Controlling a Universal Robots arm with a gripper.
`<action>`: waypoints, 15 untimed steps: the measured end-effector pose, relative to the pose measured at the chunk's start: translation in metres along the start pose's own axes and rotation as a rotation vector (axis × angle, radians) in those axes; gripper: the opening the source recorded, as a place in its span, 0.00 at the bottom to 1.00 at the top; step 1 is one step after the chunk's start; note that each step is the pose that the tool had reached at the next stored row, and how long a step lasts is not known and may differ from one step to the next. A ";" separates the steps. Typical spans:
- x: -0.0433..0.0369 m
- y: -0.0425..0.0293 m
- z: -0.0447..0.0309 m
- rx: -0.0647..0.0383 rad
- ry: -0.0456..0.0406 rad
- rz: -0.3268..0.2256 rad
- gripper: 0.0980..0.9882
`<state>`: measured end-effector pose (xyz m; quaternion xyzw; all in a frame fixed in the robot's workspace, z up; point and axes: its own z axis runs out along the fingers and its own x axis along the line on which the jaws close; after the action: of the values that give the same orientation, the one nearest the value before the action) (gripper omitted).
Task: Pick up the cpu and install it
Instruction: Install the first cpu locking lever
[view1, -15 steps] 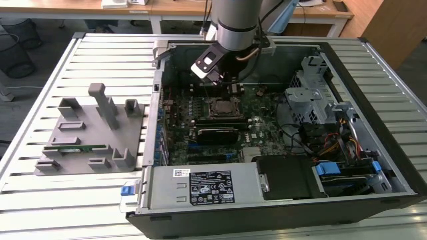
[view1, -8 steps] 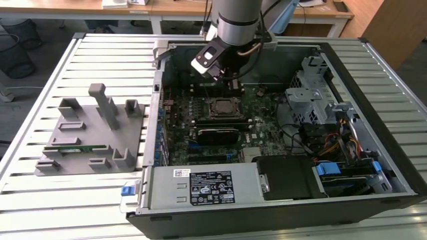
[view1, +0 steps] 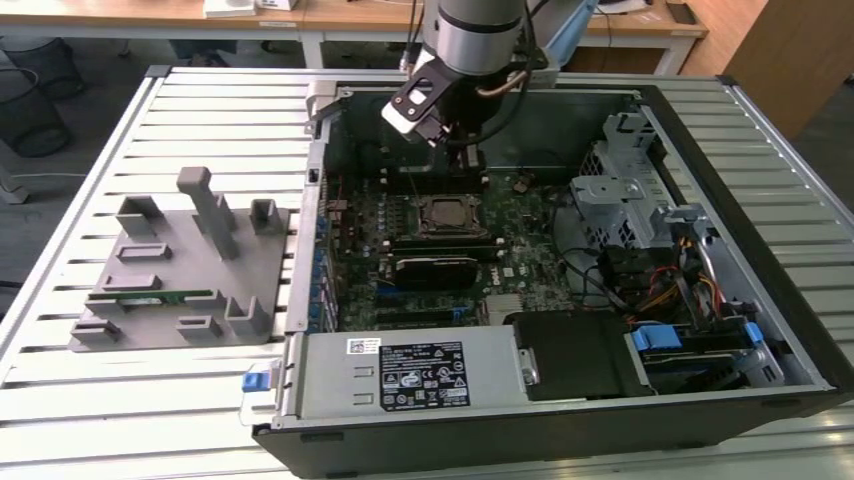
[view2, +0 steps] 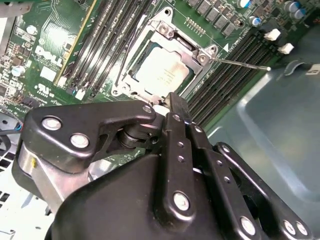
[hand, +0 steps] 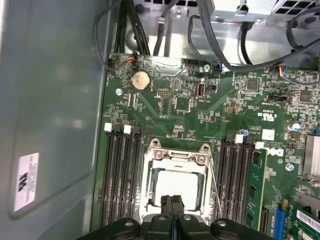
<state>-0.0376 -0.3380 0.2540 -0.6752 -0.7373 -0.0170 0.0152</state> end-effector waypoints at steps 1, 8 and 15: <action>0.0001 0.0000 -0.0018 0.000 0.0004 0.000 0.01; 0.0002 0.0000 -0.0039 0.003 0.0017 -0.074 0.01; 0.0002 0.0000 -0.0037 0.009 0.0023 -0.201 0.01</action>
<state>-0.0376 -0.3380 0.2576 -0.5977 -0.8014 -0.0159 0.0173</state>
